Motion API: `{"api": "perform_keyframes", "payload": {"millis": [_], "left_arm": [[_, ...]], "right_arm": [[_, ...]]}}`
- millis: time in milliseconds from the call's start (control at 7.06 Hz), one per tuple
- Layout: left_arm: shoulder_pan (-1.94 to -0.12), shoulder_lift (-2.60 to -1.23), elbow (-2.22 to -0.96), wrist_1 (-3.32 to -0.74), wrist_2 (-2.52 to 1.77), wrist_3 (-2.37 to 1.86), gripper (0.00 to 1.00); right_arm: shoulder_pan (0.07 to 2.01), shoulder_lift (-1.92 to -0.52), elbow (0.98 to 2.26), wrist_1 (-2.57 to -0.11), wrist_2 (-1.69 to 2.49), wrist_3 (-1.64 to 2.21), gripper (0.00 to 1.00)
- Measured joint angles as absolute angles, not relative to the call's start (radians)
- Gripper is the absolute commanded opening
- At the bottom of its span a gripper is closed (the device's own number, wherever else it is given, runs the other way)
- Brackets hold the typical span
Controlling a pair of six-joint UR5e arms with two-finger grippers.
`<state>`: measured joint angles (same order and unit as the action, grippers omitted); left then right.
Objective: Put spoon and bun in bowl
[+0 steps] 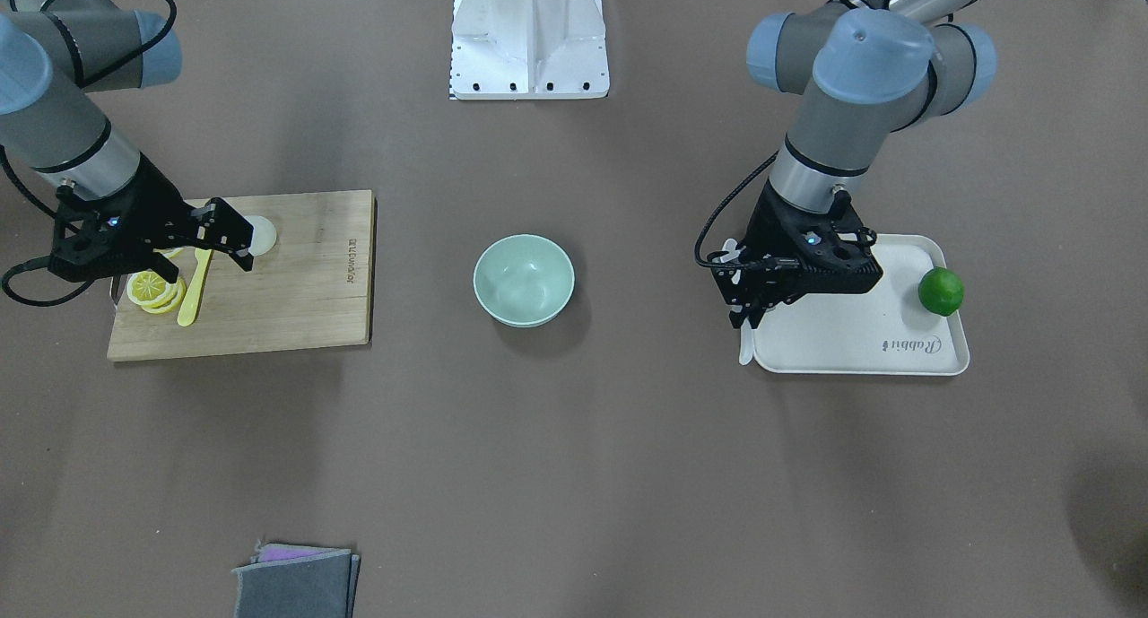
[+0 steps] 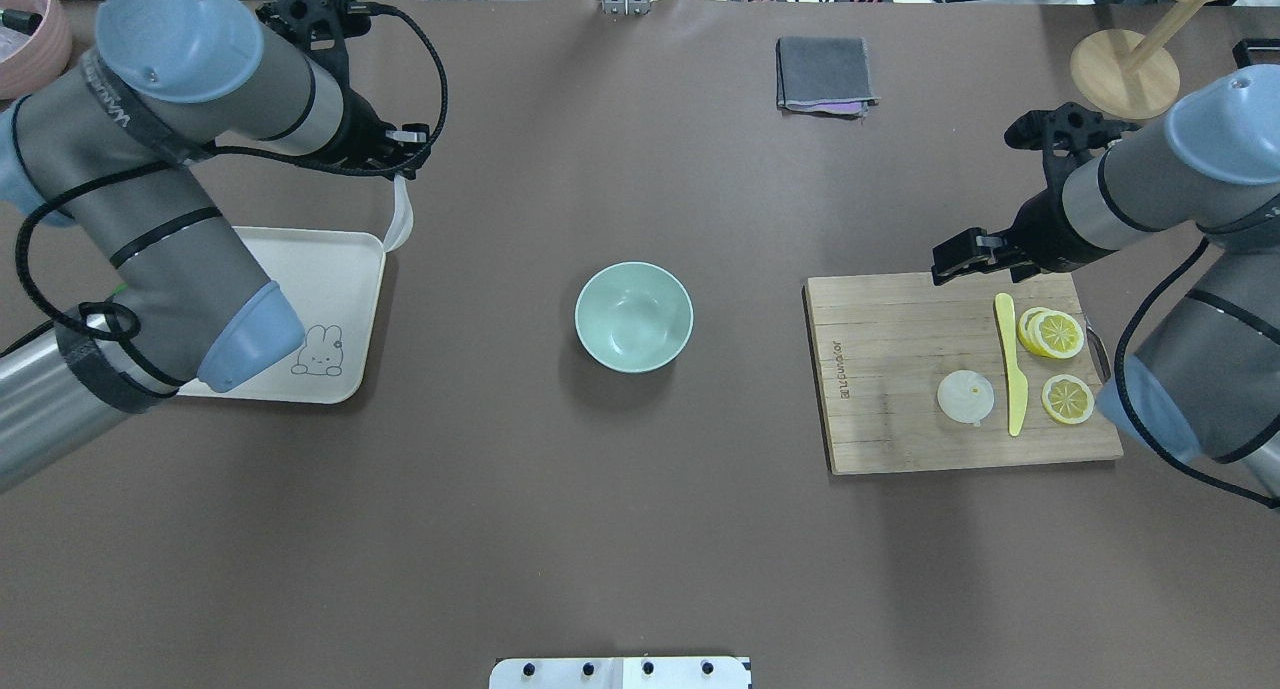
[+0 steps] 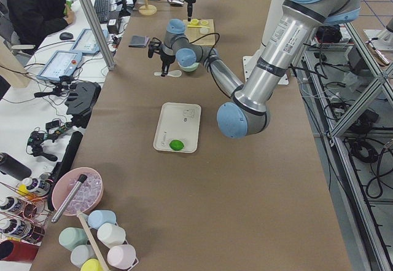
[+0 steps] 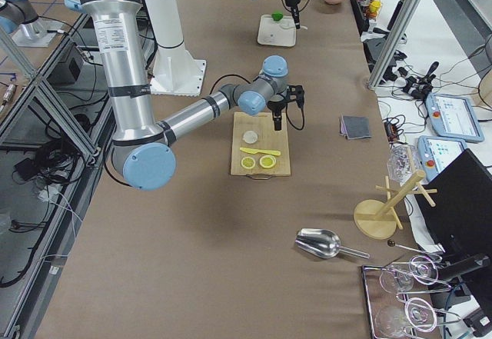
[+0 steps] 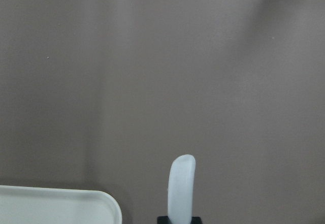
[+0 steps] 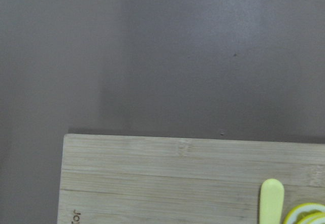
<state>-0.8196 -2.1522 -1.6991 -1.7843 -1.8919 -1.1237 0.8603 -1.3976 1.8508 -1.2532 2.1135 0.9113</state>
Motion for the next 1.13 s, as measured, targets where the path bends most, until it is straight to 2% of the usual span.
{"api": "perform_keyframes", "payload": {"millis": [283,709,850,992,1134], "left_arm": [[-0.811,-2.225,-1.648,-1.782,-1.891,-1.166,0.00],[-0.804,-2.262,-1.620,-1.788,-1.891,-1.191,0.00],[-0.800,-2.265,-1.618,-1.788,-1.891,-1.192,0.00],[-0.797,-2.267,-1.617,-1.788,-1.891,-1.192,0.00],[-0.794,-2.267,-1.617,-1.789,-1.891,-1.191,0.00]], "right_arm": [[0.786,-1.410,1.858,-1.249,2.061,0.967,1.00],[0.715,-1.496,1.911,-1.249,2.039,0.981,1.00],[0.699,-1.512,1.916,-1.249,2.025,0.982,0.97],[0.682,-1.518,1.915,-1.250,2.005,0.982,0.92],[0.668,-1.521,1.912,-1.251,1.992,0.982,0.68]]}}
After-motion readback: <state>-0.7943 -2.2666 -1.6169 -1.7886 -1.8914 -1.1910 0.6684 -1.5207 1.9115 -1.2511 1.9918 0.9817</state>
